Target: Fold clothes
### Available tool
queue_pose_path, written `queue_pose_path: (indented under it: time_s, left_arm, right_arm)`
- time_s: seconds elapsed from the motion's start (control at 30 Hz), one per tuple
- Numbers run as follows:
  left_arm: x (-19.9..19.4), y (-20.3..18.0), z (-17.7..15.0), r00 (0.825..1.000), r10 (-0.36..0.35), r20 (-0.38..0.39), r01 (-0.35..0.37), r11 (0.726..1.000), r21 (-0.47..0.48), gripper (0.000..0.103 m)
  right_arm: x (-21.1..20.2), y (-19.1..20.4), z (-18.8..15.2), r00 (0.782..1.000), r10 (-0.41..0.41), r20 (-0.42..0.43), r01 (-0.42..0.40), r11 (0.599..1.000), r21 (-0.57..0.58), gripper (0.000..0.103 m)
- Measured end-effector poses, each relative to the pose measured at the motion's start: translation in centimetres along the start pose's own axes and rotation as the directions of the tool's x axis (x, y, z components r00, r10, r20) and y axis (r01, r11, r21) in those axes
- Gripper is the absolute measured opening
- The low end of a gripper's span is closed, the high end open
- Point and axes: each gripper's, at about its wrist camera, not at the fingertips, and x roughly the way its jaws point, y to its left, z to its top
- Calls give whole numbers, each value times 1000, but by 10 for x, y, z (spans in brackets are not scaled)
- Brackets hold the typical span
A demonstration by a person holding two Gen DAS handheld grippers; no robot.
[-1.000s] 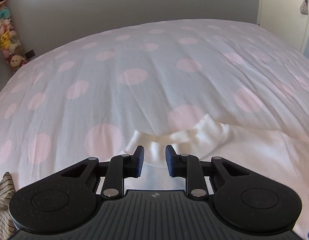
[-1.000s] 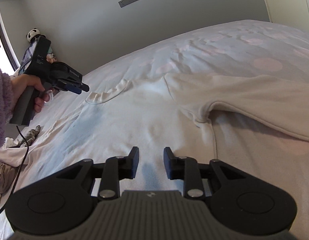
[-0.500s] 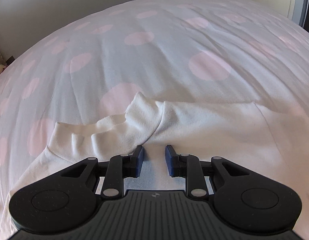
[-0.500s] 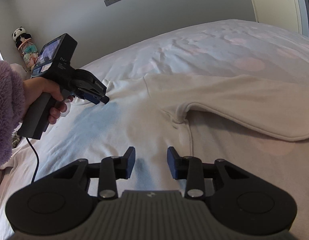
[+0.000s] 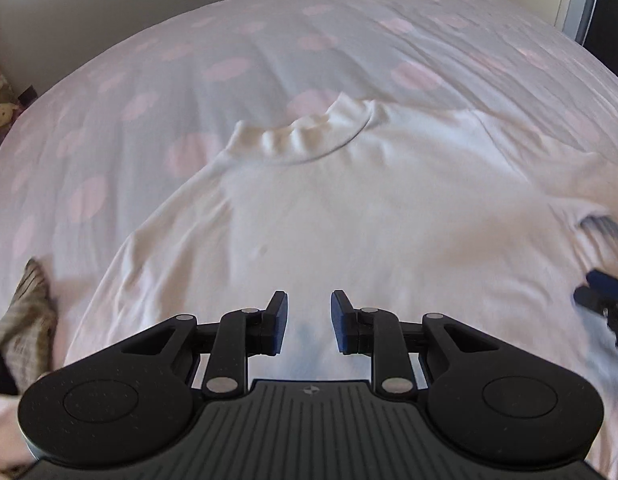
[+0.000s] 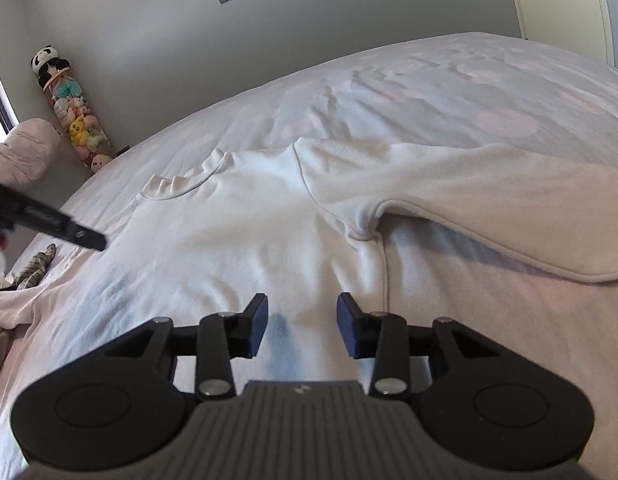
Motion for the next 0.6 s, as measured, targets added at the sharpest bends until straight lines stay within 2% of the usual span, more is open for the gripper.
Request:
queue_pose_path:
  time_s: [0.13,0.27,0.37,0.47,0.6]
  left_arm:
    - [-48,37,-55,997,27,-67,-33,996,-79,22]
    - [-84,64,-117,988,6,-156,-34,983,-179,23]
    - [-95,74,-164,973,-31,-228,-29,967,-255,24]
    - [-94,79,-206,952,-100,-290,-2,944,-331,26]
    - [-88,74,-239,929,-153,-336,9,919,-395,34]
  right_arm:
    - [-6,2,-3,1000,-4,-21,3,1000,-29,43]
    - [-20,0,-7,999,0,-47,-1,1000,-29,44]
    - [-32,-1,-12,997,-1,-81,-2,1000,-30,46]
    - [-44,0,-17,994,-15,-105,10,999,-42,46]
    - [-59,3,-16,990,-44,-132,35,997,-66,46]
